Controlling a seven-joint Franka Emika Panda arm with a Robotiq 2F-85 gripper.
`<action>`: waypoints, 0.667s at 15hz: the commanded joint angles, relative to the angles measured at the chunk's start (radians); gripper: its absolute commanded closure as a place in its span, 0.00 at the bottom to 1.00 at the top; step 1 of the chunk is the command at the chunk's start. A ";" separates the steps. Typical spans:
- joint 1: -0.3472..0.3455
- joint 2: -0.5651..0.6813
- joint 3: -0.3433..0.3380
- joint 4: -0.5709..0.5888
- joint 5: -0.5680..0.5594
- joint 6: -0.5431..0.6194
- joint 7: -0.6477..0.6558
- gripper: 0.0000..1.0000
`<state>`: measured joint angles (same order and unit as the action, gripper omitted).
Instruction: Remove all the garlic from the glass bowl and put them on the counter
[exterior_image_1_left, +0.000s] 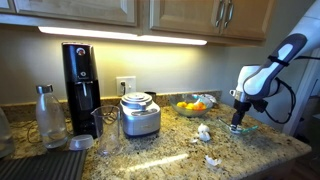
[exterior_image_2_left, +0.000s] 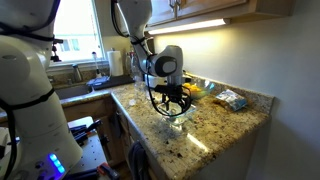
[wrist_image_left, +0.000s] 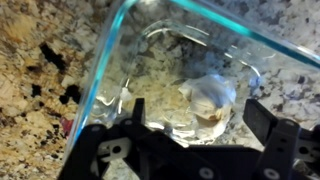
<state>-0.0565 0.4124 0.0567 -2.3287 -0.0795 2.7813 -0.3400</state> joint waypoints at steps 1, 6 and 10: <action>-0.032 0.010 0.032 -0.004 0.021 0.010 -0.020 0.00; -0.028 0.029 0.029 0.002 0.024 0.013 -0.005 0.16; -0.027 0.026 0.029 0.009 0.032 0.016 0.000 0.53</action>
<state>-0.0588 0.4328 0.0698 -2.3173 -0.0576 2.7814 -0.3403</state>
